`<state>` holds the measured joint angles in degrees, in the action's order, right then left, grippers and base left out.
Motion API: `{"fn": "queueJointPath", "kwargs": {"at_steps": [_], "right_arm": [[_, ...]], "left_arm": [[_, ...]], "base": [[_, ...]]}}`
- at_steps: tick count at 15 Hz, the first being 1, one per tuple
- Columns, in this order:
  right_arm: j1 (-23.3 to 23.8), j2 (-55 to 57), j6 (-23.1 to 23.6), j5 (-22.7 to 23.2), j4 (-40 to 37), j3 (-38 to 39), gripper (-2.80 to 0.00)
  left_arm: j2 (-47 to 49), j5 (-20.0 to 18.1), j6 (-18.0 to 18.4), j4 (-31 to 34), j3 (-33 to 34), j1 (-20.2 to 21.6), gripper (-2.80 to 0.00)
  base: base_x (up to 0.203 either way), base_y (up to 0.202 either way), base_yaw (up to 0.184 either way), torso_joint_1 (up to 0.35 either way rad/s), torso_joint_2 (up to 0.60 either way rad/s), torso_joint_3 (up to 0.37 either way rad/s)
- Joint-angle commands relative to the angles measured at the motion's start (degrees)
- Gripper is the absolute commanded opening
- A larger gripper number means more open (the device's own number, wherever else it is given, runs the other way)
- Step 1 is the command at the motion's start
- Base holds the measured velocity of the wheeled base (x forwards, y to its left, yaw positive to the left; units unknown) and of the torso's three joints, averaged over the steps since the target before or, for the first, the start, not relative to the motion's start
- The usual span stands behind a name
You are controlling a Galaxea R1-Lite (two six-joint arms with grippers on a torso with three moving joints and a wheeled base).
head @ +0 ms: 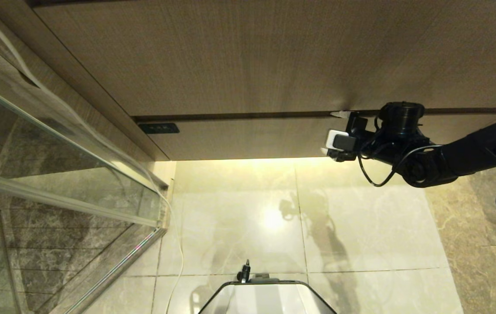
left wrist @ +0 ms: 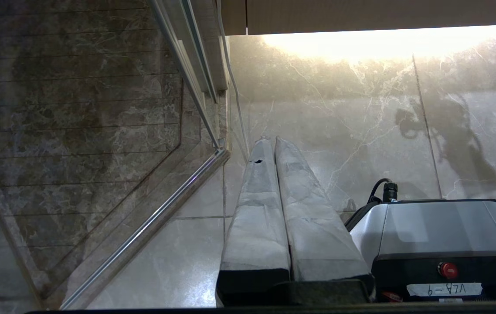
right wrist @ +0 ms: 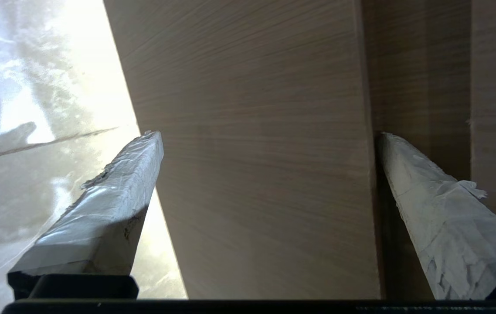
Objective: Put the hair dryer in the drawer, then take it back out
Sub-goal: Pull open the drawer
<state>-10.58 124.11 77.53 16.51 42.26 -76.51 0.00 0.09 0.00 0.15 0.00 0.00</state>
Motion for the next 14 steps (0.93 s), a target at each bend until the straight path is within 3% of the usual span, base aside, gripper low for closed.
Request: {"fn": "queueJointPath", "kwargs": {"at_steps": [1, 9, 14], "right_arm": [[-0.1, 0.8, 0.4, 0.1, 0.7, -0.4, 0.00], [-0.2, 1.7, 0.3, -0.2, 2.4, 0.7, 0.00], [-0.3, 1.4, -3.1, -1.0, 1.0, 0.6, 0.00]], "left_arm": [[-0.1, 0.0, 0.0, 0.0, 0.1, 0.0, -2.80], [0.0, 0.0, 0.0, 0.0, 0.0, 0.0, -2.80], [-0.1, 0.0, 0.0, 0.0, 0.0, 0.0, -2.80]], "base": [[0.000, 0.000, 0.000, 0.000, 0.00, 0.000], [0.000, 0.000, 0.000, 0.000, 0.00, 0.000], [0.000, 0.000, 0.000, 0.000, 0.00, 0.000]]}}
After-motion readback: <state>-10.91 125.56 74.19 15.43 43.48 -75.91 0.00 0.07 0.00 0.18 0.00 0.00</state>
